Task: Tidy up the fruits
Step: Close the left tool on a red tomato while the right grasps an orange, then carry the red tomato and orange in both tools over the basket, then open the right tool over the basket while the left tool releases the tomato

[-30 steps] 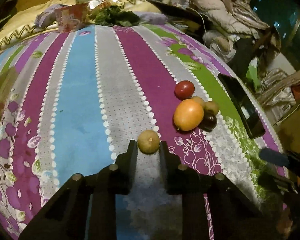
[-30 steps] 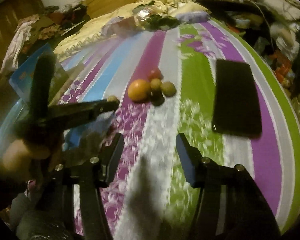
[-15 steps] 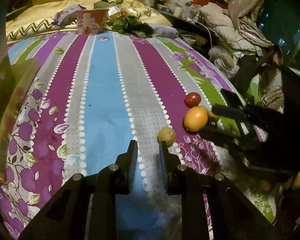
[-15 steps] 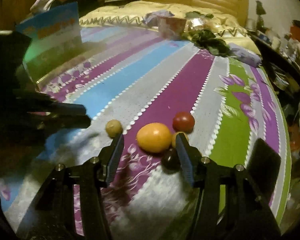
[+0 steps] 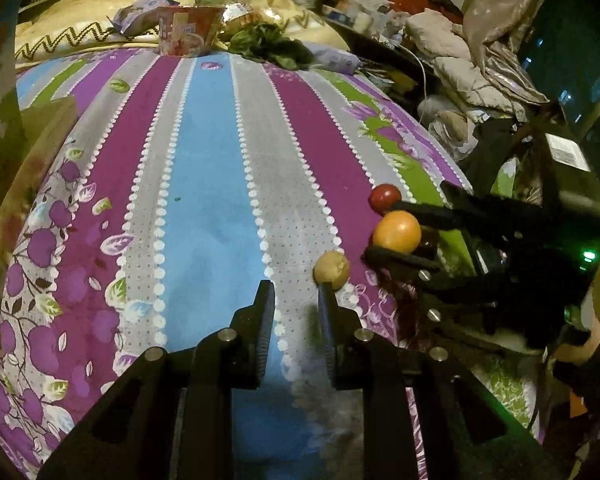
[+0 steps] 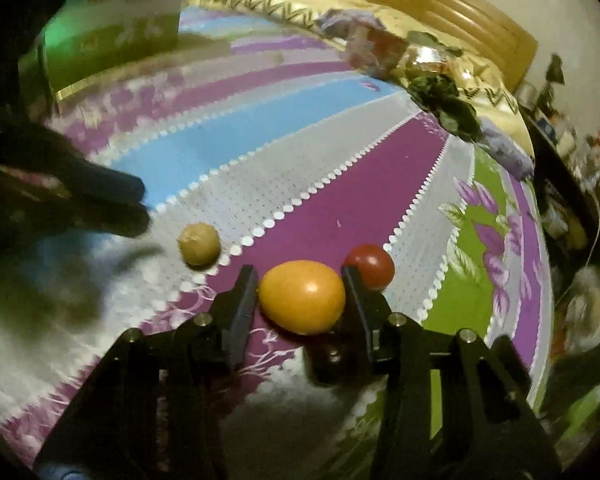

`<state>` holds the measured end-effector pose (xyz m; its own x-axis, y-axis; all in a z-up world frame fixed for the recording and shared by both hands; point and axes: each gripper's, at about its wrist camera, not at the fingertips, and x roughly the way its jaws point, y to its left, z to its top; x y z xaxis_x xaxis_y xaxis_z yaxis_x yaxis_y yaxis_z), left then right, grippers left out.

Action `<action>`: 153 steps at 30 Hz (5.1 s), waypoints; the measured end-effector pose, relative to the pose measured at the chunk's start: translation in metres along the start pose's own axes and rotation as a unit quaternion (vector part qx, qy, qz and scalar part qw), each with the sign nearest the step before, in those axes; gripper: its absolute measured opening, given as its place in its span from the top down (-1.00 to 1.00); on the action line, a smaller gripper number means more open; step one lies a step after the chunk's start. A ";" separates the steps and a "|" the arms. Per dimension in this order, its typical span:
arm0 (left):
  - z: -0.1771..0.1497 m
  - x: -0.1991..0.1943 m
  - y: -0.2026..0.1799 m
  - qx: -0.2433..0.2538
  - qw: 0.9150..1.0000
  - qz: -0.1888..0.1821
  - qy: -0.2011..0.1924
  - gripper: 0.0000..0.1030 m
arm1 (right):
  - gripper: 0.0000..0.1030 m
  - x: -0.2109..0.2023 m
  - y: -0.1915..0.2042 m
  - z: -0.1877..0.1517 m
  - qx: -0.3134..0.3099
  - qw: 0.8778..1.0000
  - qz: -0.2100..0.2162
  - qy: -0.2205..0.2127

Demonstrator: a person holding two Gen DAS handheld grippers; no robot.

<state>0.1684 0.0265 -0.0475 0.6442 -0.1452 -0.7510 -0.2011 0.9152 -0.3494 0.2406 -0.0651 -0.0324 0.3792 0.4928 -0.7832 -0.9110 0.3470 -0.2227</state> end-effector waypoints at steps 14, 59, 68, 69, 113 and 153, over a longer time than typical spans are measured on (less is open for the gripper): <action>0.062 0.070 -0.071 0.052 0.996 -0.051 0.046 0.38 | 0.13 -0.092 -0.016 -0.086 0.295 0.954 0.000 -0.055; 0.052 -0.193 -0.004 0.006 0.978 0.141 -0.151 0.41 | 0.13 -0.157 0.016 0.049 0.289 0.948 -0.075 -0.112; 0.036 -0.266 0.039 -0.030 0.965 0.171 -0.195 0.41 | 0.13 -0.167 0.068 0.100 0.247 0.960 -0.037 -0.130; 0.033 -0.273 0.044 -0.033 0.964 0.175 -0.198 0.41 | 0.13 -0.168 0.073 0.105 0.242 0.961 -0.034 -0.132; -0.091 -0.469 0.261 -0.217 0.914 0.279 -0.199 0.41 | 0.13 -0.140 0.314 0.277 0.086 0.983 0.140 -0.083; -0.113 -0.419 0.333 -0.265 0.927 0.258 -0.056 0.41 | 0.13 -0.065 0.349 0.279 0.058 0.975 0.198 0.088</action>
<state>-0.2519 0.3492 0.0871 0.4279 0.3268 -0.8427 -0.8191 0.5344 -0.2086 -0.0565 0.2467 0.1027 -0.0416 0.4645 -0.8846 -0.9522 0.2497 0.1760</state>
